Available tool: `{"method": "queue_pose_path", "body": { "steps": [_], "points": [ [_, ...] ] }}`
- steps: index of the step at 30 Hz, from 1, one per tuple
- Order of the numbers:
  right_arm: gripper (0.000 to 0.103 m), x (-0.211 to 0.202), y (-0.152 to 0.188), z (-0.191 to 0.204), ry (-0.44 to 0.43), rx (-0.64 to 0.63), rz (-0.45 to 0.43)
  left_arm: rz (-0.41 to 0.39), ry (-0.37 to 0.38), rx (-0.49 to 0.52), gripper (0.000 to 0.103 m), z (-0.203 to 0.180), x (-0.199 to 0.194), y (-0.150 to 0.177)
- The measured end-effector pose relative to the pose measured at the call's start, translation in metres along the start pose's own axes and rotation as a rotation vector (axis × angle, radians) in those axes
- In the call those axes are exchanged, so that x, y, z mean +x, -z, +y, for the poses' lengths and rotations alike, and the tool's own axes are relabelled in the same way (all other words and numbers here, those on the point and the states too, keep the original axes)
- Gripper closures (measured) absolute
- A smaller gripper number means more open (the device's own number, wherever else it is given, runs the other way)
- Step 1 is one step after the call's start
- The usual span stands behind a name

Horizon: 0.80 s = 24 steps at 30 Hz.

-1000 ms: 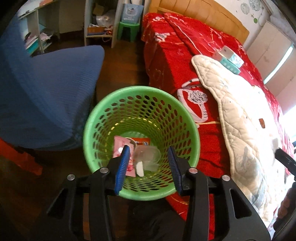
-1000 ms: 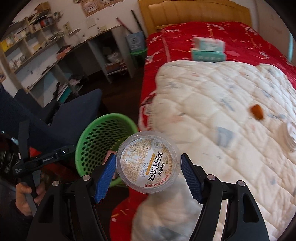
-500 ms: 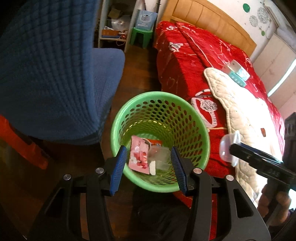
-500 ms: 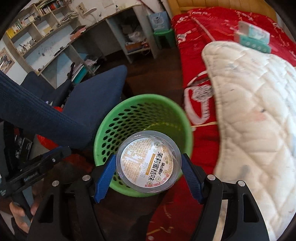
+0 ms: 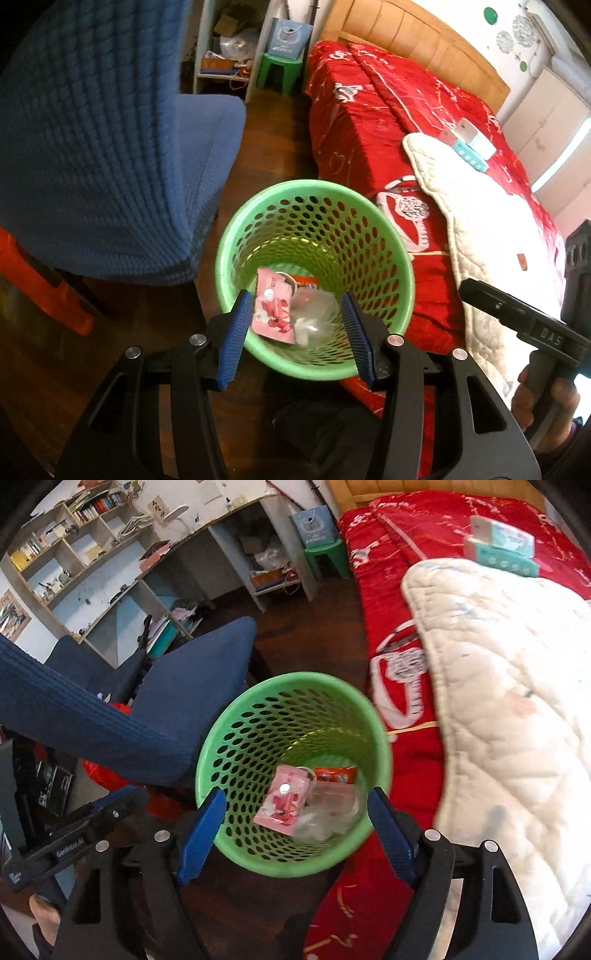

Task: Collect trash
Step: 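Carry cup and box to the green wastebasket and release both inside, then return the right tool to the bed and grasp the white cup lid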

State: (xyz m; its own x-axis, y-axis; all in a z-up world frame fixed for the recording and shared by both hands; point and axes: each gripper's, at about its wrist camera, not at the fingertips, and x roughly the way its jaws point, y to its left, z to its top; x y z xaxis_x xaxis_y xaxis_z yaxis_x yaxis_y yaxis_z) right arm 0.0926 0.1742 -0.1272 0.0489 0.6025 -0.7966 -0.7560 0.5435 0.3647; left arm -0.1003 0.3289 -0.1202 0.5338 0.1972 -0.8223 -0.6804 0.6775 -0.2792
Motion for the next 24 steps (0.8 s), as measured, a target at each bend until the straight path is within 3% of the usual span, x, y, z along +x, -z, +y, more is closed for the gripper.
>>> {"method": "queue_pose_path", "body": {
  "steps": [10,24],
  "points": [
    [0.025,-0.079,0.013,-0.069,0.120,0.063,-0.107,-0.002,0.051,0.091,0.049,-0.054,0.000,-0.003],
    [0.018,-0.183,0.039,-0.223,0.450,0.227,-0.215,0.025,0.136,0.257,0.040,-0.161,0.015,-0.008]
  ]
}}
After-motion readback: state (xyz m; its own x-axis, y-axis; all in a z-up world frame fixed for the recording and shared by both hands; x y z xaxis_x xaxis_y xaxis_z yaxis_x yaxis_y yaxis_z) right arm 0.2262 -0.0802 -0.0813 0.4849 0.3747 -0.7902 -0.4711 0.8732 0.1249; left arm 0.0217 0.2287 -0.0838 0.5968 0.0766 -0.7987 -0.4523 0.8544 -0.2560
